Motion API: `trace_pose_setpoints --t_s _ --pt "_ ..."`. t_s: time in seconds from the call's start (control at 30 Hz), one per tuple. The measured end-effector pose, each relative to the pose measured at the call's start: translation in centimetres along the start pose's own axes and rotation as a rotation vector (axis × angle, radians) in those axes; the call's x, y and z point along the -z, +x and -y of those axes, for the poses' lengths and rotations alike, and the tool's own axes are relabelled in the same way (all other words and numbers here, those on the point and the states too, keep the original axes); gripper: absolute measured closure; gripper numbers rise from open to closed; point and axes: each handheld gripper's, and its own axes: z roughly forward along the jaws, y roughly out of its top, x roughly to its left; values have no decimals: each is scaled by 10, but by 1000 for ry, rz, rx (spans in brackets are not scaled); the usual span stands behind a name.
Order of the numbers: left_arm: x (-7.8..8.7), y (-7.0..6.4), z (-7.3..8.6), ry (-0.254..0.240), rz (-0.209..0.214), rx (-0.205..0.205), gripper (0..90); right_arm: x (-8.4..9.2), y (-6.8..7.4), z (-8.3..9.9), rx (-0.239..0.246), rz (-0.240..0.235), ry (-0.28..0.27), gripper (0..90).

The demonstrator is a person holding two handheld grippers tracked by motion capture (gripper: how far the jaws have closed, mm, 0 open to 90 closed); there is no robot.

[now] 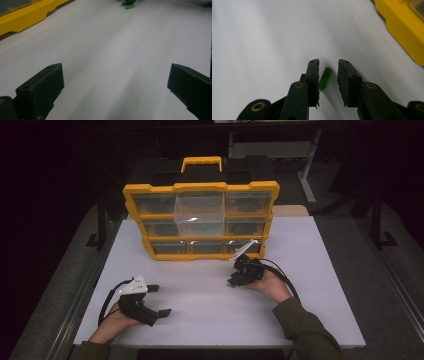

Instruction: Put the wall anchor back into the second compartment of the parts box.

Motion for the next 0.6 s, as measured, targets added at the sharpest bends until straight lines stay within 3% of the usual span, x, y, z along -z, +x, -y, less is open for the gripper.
trace_pose_setpoints --t_s 0.6 --pt "-1 -1 0 0 0 -1 7 -3 -1 1 12 28 19 838"
